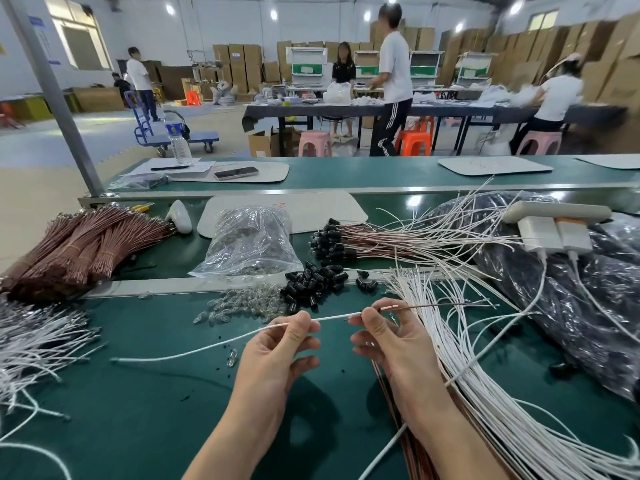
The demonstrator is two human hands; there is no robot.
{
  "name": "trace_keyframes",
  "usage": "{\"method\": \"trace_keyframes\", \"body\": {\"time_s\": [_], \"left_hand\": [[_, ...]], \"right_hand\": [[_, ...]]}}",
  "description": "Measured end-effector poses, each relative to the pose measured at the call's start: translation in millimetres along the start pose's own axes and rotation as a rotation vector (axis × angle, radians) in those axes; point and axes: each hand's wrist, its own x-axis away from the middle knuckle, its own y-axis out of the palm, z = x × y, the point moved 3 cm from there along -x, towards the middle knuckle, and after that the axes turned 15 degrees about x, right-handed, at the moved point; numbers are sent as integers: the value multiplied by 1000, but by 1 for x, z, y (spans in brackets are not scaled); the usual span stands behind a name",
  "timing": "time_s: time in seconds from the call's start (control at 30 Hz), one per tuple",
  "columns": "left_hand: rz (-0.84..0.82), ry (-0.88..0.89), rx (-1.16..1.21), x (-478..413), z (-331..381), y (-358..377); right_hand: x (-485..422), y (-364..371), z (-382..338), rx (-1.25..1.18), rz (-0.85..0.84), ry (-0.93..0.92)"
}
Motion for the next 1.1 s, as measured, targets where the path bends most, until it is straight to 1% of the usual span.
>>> {"method": "trace_keyframes", "body": {"time_s": [0.17, 0.43, 0.6, 0.67, 0.8, 0.93, 1.0, 1.1], "left_hand": [[-30, -28, 12, 3, -3, 4], [-108, -107, 8, 5, -14, 8], [-15, -75, 30, 1, -13, 3], [-20, -54, 25, 0, -11, 2], [-63, -35, 35, 2, -9, 4], [-99, -24, 33, 4, -9, 7], [-88, -2, 7, 4, -9, 8], [-58, 17, -14, 4, -9, 8]], "right_hand": [[4, 7, 2, 195, -15, -71], [7, 12, 8, 400, -55, -143], [12, 14, 5, 439, -147, -192], [12, 16, 5, 474, -154, -193], [11, 14, 3, 390, -132, -177], [11, 12, -1, 254, -117, -118], [11, 12, -1, 183, -129, -106], [10, 12, -2, 148, -128, -92]]}}
